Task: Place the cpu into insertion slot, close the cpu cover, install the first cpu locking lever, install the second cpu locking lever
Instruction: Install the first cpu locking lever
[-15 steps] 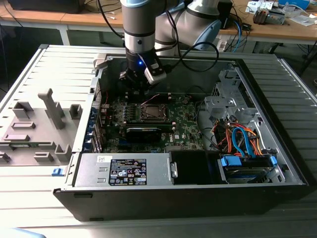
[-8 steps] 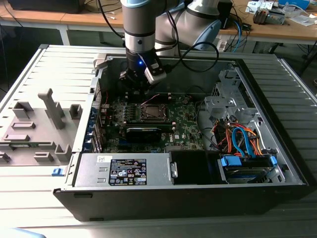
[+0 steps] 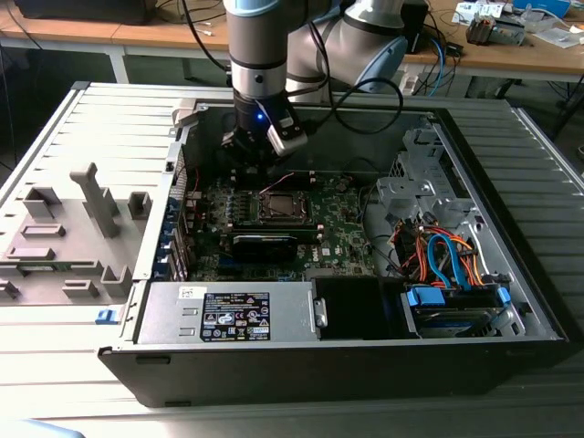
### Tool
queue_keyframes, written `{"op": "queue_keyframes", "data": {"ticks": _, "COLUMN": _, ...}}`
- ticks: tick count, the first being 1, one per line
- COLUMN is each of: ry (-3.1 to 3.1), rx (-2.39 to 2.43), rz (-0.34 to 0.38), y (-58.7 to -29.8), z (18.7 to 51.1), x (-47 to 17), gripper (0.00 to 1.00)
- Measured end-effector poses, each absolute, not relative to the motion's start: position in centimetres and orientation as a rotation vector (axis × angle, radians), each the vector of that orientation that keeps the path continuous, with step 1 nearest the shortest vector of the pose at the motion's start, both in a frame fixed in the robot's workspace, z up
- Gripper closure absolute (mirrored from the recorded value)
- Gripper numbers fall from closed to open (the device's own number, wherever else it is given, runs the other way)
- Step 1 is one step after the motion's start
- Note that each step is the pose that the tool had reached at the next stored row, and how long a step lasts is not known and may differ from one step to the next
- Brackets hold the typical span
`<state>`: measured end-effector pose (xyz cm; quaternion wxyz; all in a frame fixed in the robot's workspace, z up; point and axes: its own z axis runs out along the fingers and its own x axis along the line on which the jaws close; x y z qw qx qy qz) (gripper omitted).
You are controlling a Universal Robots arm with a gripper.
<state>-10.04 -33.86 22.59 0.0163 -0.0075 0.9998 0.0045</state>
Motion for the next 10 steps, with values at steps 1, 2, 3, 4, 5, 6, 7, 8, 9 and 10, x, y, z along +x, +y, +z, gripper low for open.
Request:
{"op": "queue_keyframes", "data": {"ticks": 1, "ry": 3.109, "rx": -0.023, "rz": 0.014, "y": -33.82, "z": 22.49, "x": -10.02, "gripper": 0.89}}
{"op": "queue_keyframes", "data": {"ticks": 2, "ry": 3.109, "rx": -0.023, "rz": 0.014, "y": -33.79, "z": 22.43, "x": -10.01, "gripper": 0.89}}
{"op": "queue_keyframes", "data": {"ticks": 3, "ry": 3.109, "rx": -0.023, "rz": 0.014, "y": -33.74, "z": 22.37, "x": -10.0, "gripper": 0.89}}
{"op": "queue_keyframes", "data": {"ticks": 4, "ry": 3.109, "rx": -0.023, "rz": 0.014, "y": -33.69, "z": 22.32, "x": -9.98, "gripper": 0.89}}
{"op": "queue_keyframes", "data": {"ticks": 5, "ry": 3.109, "rx": -0.024, "rz": 0.014, "y": -33.62, "z": 22.25, "x": -9.92, "gripper": 0.89}}
{"op": "queue_keyframes", "data": {"ticks": 6, "ry": 3.109, "rx": -0.025, "rz": 0.014, "y": -33.58, "z": 22.14, "x": -9.82, "gripper": 0.89}}
{"op": "queue_keyframes", "data": {"ticks": 7, "ry": 3.109, "rx": -0.027, "rz": 0.013, "y": -33.56, "z": 22.06, "x": -9.71, "gripper": 0.89}}
{"op": "queue_keyframes", "data": {"ticks": 8, "ry": 3.109, "rx": -0.028, "rz": 0.013, "y": -33.55, "z": 22.0, "x": -9.65, "gripper": 0.89}}
{"op": "queue_keyframes", "data": {"ticks": 9, "ry": 3.109, "rx": -0.03, "rz": 0.013, "y": -33.55, "z": 21.93, "x": -9.6, "gripper": 0.89}}
{"op": "queue_keyframes", "data": {"ticks": 10, "ry": 3.109, "rx": -0.031, "rz": 0.012, "y": -33.55, "z": 21.88, "x": -9.56, "gripper": 0.89}}
